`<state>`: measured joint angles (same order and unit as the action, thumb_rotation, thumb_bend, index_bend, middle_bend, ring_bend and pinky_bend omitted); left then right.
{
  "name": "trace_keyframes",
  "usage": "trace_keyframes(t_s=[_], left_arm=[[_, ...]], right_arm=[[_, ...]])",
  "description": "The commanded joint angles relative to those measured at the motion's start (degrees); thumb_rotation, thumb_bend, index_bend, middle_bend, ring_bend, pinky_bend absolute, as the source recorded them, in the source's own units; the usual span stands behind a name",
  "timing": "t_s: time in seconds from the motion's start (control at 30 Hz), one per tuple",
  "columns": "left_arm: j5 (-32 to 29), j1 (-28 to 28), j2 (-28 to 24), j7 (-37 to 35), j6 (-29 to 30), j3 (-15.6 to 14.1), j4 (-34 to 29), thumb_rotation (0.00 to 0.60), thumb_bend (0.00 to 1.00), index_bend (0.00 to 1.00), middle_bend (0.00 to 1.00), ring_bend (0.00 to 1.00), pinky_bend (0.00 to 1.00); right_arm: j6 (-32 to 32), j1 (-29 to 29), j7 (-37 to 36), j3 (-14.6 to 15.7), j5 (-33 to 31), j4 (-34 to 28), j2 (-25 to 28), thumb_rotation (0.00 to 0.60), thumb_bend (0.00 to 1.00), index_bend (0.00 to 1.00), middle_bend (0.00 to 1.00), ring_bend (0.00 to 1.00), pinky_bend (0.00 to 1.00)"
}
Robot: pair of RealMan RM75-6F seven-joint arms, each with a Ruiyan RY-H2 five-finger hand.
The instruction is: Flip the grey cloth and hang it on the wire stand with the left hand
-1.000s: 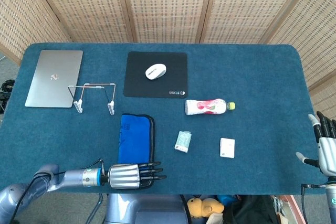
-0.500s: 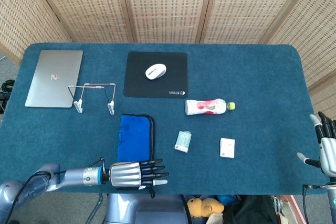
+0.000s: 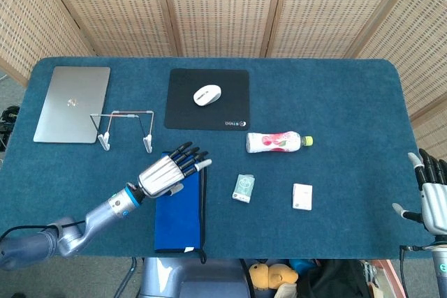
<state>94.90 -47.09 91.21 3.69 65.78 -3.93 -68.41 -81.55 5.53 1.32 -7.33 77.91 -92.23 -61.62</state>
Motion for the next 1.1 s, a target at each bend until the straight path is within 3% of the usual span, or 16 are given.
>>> trace_keyframes(t_s=[0.03, 0.27, 0.43, 0.83, 1.1], left_arm=[[-9.92, -1.62, -1.33, 3.91, -8.09, 6.58, -4.44, 0.600, 0.32, 0.12, 0.00, 0.00, 0.00], [-17.20, -3.08, 1.00, 5.78, -13.44, 10.62, -3.11, 0.600, 0.34, 0.15, 0.00, 0.00, 0.00], [-27.23, -4.47, 0.62, 12.28, -20.45, 12.74, -3.78, 0.600, 0.34, 0.16, 0.00, 0.00, 0.00], [-41.26, -6.85, 0.45, 20.95, -24.60, 13.68, -2.65, 0.600, 0.34, 0.23, 0.00, 0.00, 0.00], [-44.74, -7.61, -0.27, 22.41, -25.60, 13.10, -3.34, 0.600, 0.34, 0.25, 0.00, 0.00, 0.00]], right_arm=[[0.22, 0.11, 0.10, -0.04, -0.24, 0.09, -0.16, 0.600, 0.00, 0.00, 0.00, 0.00, 0.00], [0.84, 0.38, 0.63, -0.23, -1.09, 0.57, -0.53, 0.600, 0.00, 0.00, 0.00, 0.00, 0.00], [1.15, 0.47, 0.69, -0.37, -1.64, 0.77, -0.66, 0.600, 0.00, 0.00, 0.00, 0.00, 0.00], [1.81, 0.75, 0.97, -0.53, -2.40, 1.05, -0.93, 0.600, 0.00, 0.00, 0.00, 0.00, 0.00], [1.95, 0.81, 1.01, -0.60, -2.66, 1.03, -0.99, 0.600, 0.00, 0.00, 0.00, 0.00, 0.00]])
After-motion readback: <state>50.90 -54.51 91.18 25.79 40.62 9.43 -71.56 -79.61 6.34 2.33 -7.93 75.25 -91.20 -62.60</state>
